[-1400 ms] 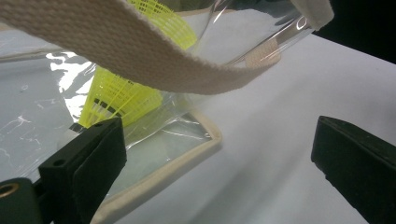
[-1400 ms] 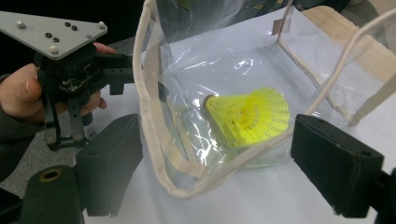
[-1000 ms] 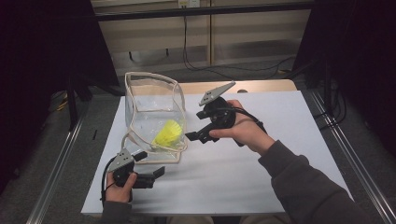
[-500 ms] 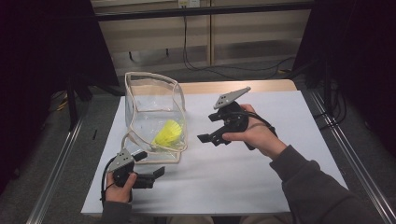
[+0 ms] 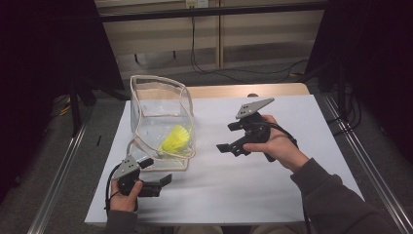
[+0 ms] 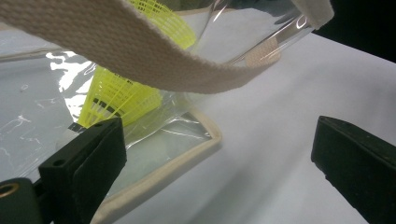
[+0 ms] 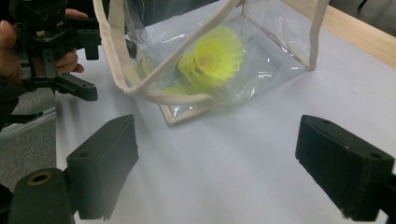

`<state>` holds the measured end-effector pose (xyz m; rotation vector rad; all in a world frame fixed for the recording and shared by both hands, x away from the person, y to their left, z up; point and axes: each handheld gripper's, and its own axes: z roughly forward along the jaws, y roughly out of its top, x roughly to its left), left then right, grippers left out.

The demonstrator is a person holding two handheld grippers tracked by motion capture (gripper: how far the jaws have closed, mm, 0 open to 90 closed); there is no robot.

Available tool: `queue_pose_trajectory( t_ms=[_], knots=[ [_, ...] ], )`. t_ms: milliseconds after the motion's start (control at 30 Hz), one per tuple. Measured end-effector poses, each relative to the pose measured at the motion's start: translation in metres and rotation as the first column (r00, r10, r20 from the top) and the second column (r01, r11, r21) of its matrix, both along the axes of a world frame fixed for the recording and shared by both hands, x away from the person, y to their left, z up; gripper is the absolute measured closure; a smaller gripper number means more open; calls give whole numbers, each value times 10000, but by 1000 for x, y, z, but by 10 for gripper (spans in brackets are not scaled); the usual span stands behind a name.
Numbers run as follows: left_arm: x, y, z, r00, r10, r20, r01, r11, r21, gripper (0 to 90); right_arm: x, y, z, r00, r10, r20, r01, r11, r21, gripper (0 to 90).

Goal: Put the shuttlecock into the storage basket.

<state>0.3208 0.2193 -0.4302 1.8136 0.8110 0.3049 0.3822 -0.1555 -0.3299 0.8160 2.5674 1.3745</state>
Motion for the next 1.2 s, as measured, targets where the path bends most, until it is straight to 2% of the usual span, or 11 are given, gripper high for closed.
queue_pose_trajectory(
  t_ms=[900,1200],
  knots=[
    [0,-1,0,10000,-20,-14,21,10000,53,34,-14,-39,-33,9986,-517,-131,518,9986,133,119],
    [0,-1,0,10000,-17,-3,17,10000,56,34,-18,-50,-44,9974,-696,-171,697,9976,38,119]
  ],
)
